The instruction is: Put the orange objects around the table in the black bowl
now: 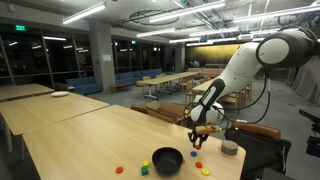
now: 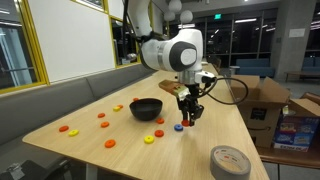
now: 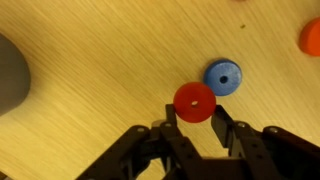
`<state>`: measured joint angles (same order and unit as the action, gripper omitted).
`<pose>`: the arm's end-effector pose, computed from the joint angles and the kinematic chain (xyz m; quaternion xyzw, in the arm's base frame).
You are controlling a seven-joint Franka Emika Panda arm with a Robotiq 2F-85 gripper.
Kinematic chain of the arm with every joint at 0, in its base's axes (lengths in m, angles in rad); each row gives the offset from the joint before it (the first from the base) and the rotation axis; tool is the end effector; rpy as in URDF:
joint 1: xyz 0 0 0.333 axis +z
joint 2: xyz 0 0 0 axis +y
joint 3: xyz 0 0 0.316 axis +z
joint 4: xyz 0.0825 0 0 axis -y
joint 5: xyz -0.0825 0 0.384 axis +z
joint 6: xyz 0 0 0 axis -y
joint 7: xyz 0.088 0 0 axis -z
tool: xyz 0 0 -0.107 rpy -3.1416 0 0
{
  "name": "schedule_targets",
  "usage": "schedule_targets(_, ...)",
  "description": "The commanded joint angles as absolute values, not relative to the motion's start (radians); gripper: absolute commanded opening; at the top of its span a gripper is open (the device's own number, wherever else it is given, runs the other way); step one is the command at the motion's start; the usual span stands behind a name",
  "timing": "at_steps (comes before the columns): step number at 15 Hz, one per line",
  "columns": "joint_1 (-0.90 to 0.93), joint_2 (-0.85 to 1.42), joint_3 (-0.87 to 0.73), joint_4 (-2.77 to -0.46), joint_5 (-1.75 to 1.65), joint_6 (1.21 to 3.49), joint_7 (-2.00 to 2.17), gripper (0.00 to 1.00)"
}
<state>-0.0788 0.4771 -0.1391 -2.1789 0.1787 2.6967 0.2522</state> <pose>0.5483 -0.1290 0.1741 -0.9531 0.3015 -0.0245 0.0091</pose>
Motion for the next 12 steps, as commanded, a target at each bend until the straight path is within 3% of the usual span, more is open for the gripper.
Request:
schedule_targets(1, -0.022, 0.354, -0.143, -2.247, 0.143, 2.691, 0.294, 0.25)
schedule_targets(12, 0.153, 0.181, -0.055, -2.317, 0.054, 2.689, 0.446, 0.25)
